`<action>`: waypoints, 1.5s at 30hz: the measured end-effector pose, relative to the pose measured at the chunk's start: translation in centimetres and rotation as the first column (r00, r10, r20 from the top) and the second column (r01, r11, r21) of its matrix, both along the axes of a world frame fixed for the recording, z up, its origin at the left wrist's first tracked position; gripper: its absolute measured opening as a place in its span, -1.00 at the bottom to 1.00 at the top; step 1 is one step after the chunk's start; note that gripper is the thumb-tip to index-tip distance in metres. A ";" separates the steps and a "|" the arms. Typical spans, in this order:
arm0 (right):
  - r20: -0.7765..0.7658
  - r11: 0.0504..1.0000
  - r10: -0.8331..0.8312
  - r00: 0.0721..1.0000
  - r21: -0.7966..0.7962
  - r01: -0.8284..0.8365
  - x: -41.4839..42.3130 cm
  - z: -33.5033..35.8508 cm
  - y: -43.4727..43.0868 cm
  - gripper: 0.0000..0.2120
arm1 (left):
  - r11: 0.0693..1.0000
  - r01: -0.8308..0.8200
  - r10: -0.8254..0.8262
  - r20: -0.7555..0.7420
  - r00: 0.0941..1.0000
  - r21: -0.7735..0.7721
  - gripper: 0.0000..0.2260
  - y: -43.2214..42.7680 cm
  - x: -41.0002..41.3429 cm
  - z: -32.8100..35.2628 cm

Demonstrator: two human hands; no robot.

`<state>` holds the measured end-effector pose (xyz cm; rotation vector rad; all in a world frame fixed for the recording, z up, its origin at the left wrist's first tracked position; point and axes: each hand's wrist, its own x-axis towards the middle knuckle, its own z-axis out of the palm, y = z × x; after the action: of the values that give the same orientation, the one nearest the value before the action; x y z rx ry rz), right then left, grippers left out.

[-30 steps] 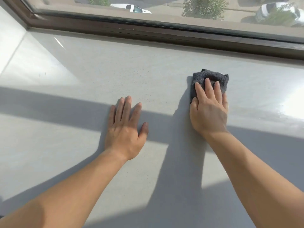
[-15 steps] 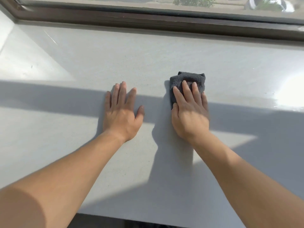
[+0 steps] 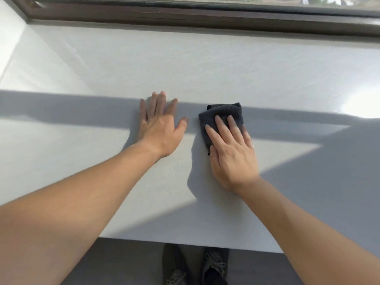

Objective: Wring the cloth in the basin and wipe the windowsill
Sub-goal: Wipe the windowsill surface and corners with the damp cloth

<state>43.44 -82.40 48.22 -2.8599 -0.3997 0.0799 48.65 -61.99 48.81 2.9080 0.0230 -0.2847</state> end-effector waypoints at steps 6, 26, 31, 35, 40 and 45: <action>-0.038 0.969 -0.244 0.969 0.013 0.245 1.1 0.6 -2.9 -0.45 | 0.999 -0.004 0.005 0.040 0.999 -0.047 -0.44 2.4 -7.3 0.7; 0.000 1.000 -0.022 1.000 -0.005 0.022 -11.7 1.6 3.5 -0.48 | 0.995 0.059 -0.063 0.057 0.996 0.076 -0.36 3.8 -8.7 0.4; -0.031 1.000 0.025 0.999 -0.015 -0.026 -11.6 1.7 -0.2 -0.49 | 0.994 0.109 -0.109 0.059 0.992 -0.003 -0.38 4.9 -9.6 0.7; -0.050 0.942 -0.335 0.941 -0.016 0.335 -12.2 2.3 -0.7 -0.47 | 0.990 0.115 -0.111 0.046 0.993 -0.087 -0.39 4.7 -11.8 0.8; -0.020 0.998 -0.063 0.998 -0.015 0.062 -16.3 1.4 4.3 -0.47 | 0.987 0.090 -0.089 0.013 0.996 -0.131 -0.38 4.6 -12.8 0.5; -0.034 0.995 0.087 0.996 -0.044 -0.088 -15.9 1.2 0.3 -0.49 | 0.988 0.088 -0.087 0.012 0.996 -0.124 -0.39 4.6 -13.2 0.6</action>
<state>27.54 -82.07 49.42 -2.8814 -0.5231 0.1531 35.49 -57.37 49.38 2.7905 -0.1195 -0.2804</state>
